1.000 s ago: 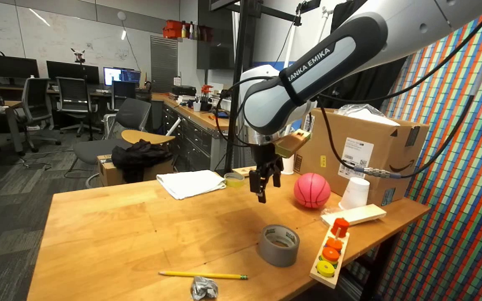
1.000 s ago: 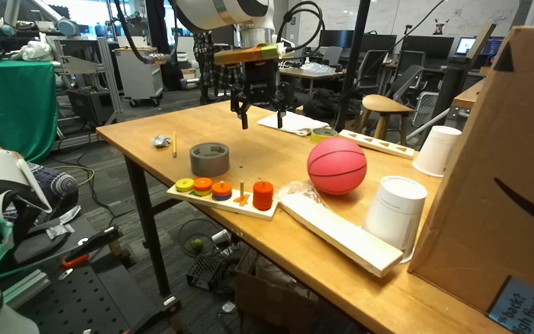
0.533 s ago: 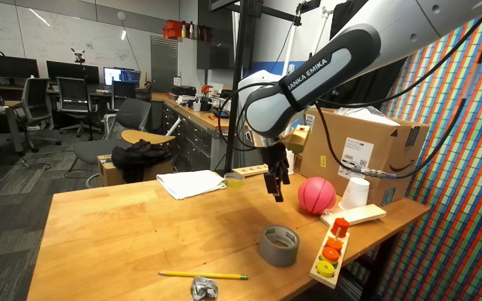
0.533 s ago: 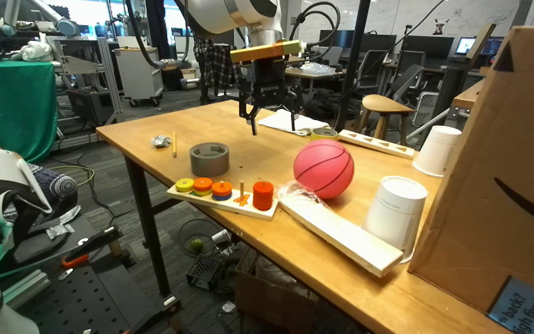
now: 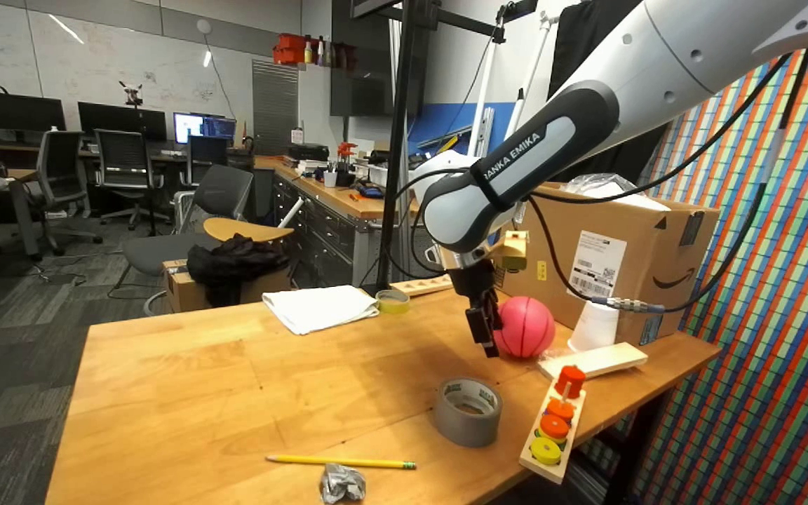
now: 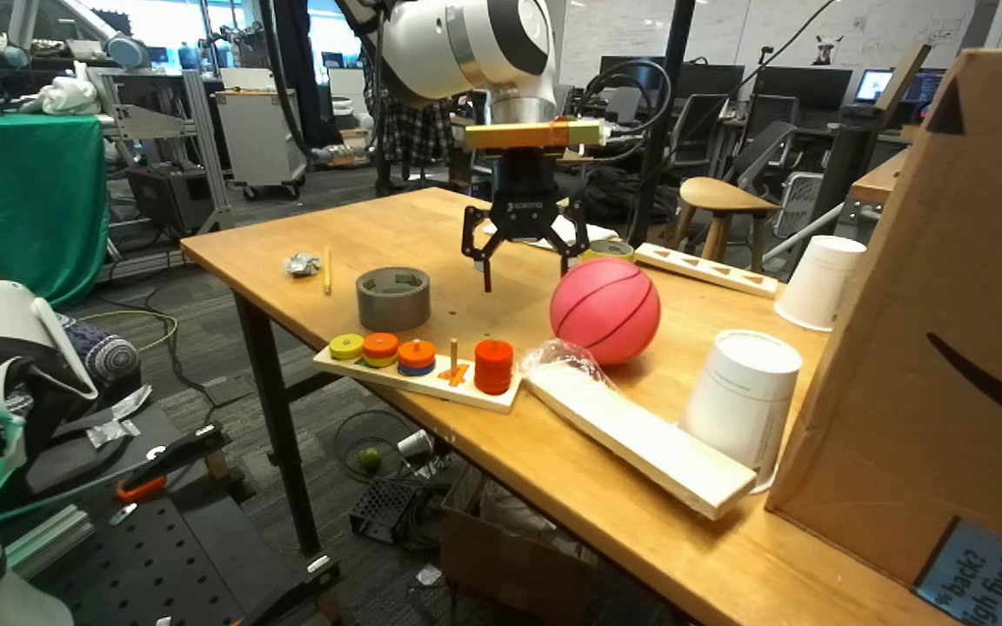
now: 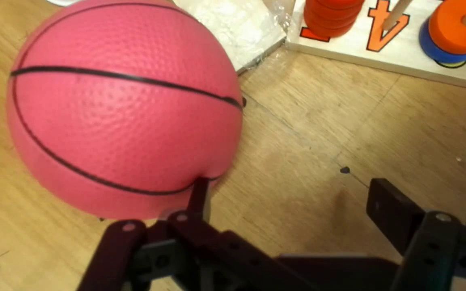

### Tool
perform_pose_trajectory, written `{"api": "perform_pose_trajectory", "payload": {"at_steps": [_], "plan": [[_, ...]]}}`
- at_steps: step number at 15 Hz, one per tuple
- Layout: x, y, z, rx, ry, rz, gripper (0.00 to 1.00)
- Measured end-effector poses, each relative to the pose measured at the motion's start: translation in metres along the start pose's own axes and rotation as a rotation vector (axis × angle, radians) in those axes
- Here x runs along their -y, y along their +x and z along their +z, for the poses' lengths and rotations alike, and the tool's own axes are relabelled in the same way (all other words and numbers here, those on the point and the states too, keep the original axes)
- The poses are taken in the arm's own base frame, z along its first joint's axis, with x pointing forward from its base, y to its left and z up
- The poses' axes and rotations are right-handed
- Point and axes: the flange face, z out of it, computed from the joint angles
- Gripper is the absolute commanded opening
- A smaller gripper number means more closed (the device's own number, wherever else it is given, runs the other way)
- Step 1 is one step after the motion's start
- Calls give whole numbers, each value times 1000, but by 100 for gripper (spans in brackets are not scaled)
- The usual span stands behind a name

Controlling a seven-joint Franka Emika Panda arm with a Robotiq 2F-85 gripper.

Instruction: Push the ball to the right

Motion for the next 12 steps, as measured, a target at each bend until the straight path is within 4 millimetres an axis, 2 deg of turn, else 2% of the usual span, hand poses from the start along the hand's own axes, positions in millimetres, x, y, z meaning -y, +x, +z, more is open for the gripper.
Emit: {"api": "perform_pose_trajectory", "payload": {"at_steps": [4, 8, 12], "plan": [[-11, -8, 5, 19, -18, -107, 100], [-10, -13, 10, 51, -48, -190, 100], [-9, -20, 27, 121, -97, -290, 100]]}}
